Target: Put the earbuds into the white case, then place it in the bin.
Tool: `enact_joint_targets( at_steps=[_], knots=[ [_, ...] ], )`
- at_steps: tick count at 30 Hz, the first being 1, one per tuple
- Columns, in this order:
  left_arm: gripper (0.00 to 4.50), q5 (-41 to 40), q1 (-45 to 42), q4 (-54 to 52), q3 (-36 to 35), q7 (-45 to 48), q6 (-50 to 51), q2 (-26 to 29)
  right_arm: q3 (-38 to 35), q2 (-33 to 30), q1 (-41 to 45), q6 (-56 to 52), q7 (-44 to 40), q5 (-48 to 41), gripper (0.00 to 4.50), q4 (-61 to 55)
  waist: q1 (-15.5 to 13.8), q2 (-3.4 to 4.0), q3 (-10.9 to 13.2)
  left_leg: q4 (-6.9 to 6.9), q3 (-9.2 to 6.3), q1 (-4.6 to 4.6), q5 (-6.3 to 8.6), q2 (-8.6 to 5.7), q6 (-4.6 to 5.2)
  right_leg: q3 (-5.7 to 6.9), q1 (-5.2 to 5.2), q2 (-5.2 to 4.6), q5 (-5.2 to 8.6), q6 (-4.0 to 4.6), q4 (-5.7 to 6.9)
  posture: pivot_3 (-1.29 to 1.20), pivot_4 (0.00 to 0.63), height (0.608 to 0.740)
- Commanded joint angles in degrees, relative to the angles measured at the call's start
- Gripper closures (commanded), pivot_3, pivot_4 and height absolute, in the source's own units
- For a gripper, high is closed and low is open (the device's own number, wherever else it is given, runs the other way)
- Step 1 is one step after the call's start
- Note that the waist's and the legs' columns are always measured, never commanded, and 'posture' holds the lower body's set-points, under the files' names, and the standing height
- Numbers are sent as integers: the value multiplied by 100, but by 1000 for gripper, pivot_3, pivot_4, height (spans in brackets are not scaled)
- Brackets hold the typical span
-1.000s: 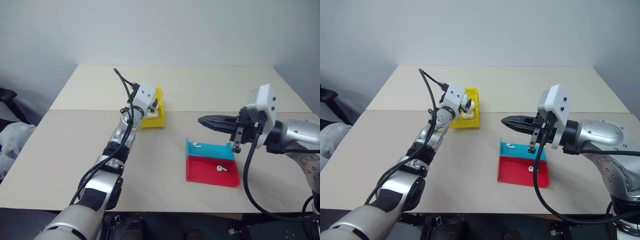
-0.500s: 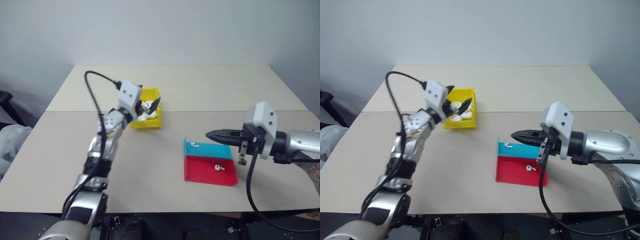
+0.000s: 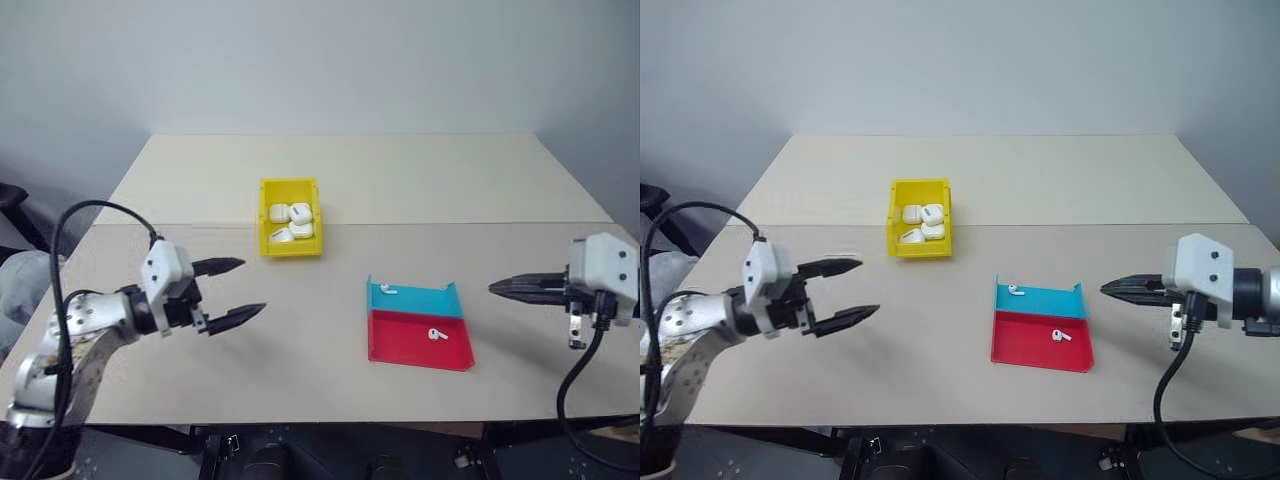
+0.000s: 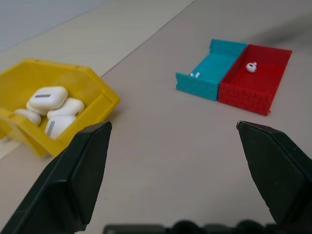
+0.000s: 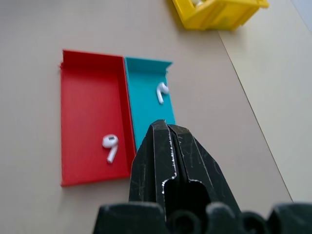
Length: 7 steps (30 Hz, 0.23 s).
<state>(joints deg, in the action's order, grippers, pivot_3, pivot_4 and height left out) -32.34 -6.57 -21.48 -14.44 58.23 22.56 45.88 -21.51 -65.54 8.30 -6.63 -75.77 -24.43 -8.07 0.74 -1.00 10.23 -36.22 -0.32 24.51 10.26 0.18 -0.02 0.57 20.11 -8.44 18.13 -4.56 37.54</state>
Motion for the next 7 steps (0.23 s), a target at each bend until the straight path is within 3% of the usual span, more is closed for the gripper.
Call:
enact_joint_targets(
  at_steps=[1, 7],
  knots=[
    [24, -231, 199, -439, -347, 37, -34, 115, -168, -54, 6, 309, -112, 50, 4500, 84, -6, 0, 0, 1, 1, 0, 0, 1, 0, -1, 0, 0, 0, 0, 0, 0, 150, 740],
    [24, -468, 427, -692, -578, 60, -49, 138, 16, 96, 14, 485, -77, 126, 4500, 135, -4, 0, 0, 0, 2, 0, 0, 2, 0, -1, -1, 0, 0, 0, 1, 0, 150, 740]
  ],
)
